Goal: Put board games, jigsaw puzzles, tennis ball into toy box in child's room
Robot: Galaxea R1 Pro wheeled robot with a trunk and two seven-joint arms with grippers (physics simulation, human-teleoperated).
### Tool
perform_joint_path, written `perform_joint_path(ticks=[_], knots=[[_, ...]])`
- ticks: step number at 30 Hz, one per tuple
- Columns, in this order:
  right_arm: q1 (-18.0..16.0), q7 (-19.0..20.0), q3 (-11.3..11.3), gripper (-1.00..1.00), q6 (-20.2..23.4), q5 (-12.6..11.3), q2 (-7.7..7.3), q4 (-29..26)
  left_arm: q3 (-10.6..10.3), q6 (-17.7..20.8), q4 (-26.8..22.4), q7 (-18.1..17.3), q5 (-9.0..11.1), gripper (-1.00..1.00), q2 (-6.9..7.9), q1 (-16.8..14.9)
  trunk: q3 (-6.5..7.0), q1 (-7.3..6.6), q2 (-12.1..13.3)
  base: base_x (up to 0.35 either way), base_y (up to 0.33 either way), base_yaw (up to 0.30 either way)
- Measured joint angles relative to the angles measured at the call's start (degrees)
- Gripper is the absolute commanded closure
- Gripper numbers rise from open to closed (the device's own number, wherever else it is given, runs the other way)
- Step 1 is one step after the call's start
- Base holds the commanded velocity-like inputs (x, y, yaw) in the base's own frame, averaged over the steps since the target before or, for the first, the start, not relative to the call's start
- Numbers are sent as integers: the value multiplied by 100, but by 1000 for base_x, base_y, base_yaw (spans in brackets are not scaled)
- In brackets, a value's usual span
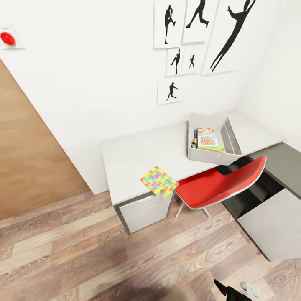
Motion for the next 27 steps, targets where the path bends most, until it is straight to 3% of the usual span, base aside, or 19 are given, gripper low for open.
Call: perform_joint_path(ticks=[20,24,27], knots=[[0,-10,-31,-100,-2,1,-20,0,6,-21,0,-1,19,-100,-5,0,188,0,0,0,0,0],[0,-5,-36,-100,-3,0,-34,0,147,-61,-13,-6,78,-100,-27,0,226,0,0,0,0,0],[0,-2,-37,-100,-3,0,-37,0,414,-79,-81,-12,138,-100,-30,-9,254,0,0,0,0,0]])
